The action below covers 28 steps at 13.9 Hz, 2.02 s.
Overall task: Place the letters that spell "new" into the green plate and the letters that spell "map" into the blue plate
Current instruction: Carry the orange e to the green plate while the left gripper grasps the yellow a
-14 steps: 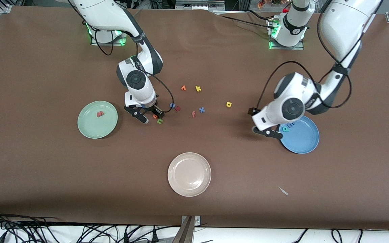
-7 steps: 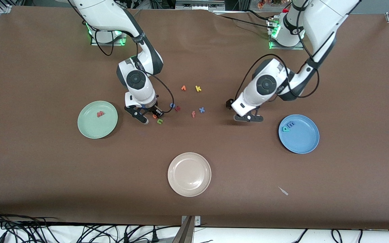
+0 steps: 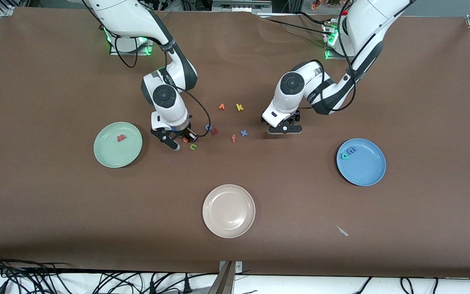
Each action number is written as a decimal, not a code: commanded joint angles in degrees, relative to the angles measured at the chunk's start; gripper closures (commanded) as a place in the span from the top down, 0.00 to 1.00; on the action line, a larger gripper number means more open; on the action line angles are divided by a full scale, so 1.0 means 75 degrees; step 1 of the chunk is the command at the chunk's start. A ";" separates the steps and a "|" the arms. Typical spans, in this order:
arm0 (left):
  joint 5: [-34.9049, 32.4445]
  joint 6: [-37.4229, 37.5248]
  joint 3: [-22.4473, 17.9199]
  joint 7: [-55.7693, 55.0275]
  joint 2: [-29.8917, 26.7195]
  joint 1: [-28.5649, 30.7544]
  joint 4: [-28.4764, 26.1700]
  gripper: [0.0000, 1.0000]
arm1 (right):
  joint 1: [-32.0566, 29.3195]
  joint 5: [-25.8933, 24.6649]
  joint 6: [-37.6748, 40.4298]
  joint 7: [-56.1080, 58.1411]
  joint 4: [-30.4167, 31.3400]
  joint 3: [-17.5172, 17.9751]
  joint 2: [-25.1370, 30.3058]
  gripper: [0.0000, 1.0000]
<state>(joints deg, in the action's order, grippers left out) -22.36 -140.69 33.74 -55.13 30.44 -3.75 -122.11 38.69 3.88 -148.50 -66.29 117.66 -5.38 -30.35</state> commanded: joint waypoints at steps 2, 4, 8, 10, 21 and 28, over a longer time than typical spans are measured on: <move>-0.0276 -0.0085 -0.0058 -0.0196 0.0289 -0.0098 0.0202 0.91 | 0.0056 -0.0060 0.0309 0.0260 -0.0032 -0.0219 0.0097 0.21; -0.0276 -0.0085 -0.0058 -0.0196 0.0325 -0.0133 0.0215 0.86 | 0.0045 -0.0072 0.1092 0.0797 -0.0276 -0.0476 0.0354 0.21; -0.0300 -0.0085 -0.0093 -0.0185 0.0395 -0.0145 0.0308 0.70 | 0.0056 -0.0084 0.2932 0.2284 -0.0747 -0.1179 0.0823 0.21; -0.0300 -0.0085 -0.0104 -0.0185 0.0500 -0.0133 0.0414 0.65 | 0.0056 -0.0084 0.3473 0.3407 -0.0689 -0.1763 0.1104 0.21; -0.0300 -0.0074 -0.0128 -0.0138 0.0629 -0.0133 0.0496 0.48 | 0.0044 -0.0037 0.1261 0.5300 0.1386 -0.2786 0.1552 0.56; -0.0393 -0.0027 -0.0198 -0.0032 0.0629 -0.0121 0.0496 0.29 | 0.0068 0.0034 0.1331 0.4051 0.1165 -0.2144 0.1563 0.71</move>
<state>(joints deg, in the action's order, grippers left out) -22.42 -141.43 33.21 -55.06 34.24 -4.13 -119.23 38.73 3.86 -138.40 -30.77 126.29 -24.19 -20.12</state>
